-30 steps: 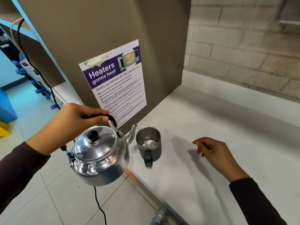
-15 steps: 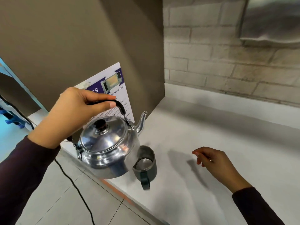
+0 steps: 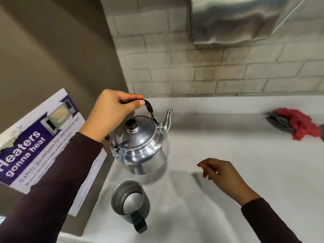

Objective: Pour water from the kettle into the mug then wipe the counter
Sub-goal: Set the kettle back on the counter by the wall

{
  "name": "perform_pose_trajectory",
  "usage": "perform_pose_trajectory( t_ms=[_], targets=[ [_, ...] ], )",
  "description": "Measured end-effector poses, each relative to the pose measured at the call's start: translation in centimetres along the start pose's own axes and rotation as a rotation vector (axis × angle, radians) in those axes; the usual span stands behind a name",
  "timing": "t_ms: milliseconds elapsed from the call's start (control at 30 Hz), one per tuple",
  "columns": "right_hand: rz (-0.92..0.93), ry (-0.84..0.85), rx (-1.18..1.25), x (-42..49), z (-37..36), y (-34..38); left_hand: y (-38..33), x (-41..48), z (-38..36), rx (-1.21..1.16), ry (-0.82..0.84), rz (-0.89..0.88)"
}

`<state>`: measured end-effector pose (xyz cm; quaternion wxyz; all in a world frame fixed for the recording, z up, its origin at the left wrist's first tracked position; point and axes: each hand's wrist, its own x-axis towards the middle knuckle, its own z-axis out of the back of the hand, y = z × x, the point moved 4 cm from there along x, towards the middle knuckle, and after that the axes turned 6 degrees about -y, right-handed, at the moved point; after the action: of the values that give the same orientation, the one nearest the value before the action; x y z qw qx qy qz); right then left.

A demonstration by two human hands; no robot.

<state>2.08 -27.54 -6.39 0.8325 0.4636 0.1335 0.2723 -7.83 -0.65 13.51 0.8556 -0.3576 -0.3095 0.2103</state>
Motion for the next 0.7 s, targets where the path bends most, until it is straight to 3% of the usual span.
perform_pose_trajectory(
  t_ms=[400, 700],
  targets=[
    [-0.14, -0.168, -0.015, -0.9, 1.2, -1.5, 6.1, 8.9, -13.0, 0.046, 0.251, -0.064],
    [-0.215, -0.22, -0.055, -1.3, 1.2, -1.6, 10.3, 13.9, -19.3, 0.004, 0.442, 0.016]
  ],
)
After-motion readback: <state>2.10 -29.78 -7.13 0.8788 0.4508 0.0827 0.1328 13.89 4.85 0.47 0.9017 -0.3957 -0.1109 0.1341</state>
